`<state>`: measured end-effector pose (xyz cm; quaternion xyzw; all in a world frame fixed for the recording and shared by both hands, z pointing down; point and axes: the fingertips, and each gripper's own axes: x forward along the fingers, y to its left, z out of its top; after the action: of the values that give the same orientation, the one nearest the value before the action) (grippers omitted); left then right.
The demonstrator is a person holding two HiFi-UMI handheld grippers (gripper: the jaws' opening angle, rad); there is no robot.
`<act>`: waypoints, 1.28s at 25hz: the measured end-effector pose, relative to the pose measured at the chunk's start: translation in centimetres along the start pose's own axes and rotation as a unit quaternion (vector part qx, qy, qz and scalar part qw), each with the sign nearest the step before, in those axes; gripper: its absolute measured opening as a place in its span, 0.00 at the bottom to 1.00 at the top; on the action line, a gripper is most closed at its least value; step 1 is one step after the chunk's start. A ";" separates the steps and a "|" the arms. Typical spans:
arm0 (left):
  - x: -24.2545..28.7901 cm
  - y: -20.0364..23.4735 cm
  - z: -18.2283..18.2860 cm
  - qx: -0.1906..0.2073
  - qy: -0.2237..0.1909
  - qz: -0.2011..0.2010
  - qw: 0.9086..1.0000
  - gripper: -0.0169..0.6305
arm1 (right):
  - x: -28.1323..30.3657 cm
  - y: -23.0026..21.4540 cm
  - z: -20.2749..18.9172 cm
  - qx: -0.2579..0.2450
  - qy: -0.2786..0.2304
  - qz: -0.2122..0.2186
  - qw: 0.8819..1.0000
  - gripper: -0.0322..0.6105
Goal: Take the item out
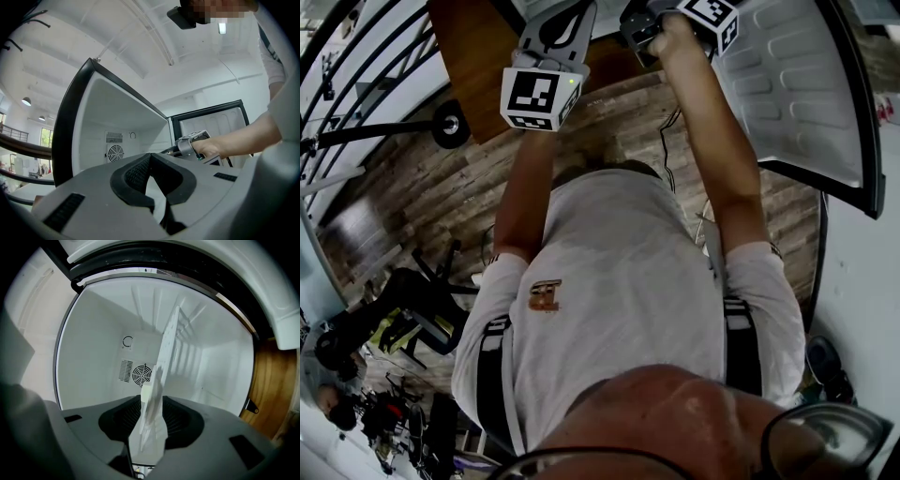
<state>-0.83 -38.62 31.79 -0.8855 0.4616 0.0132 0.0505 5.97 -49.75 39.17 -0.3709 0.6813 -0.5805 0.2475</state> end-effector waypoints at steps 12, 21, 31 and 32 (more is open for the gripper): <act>-0.2 -0.3 -0.7 0.004 0.010 -0.002 1.000 0.05 | -0.2 0.2 -0.1 0.047 -0.016 0.020 0.999 0.14; 0.3 -0.6 -0.9 0.006 0.014 -0.006 1.000 0.05 | -0.5 -0.4 0.1 0.080 -0.040 0.024 0.996 0.12; 0.3 -0.5 -0.5 0.008 0.014 -0.007 1.000 0.05 | -1.2 1.3 0.5 0.082 -0.063 0.055 0.993 0.11; 0.3 -0.5 -0.5 0.008 0.014 -0.007 1.000 0.05 | -1.3 1.4 0.6 0.082 -0.065 0.057 0.993 0.11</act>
<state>-0.28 -38.63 32.33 -0.8885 0.4560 -0.0031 0.0513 6.88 -49.00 37.59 -0.3467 0.6339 -0.5943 0.3532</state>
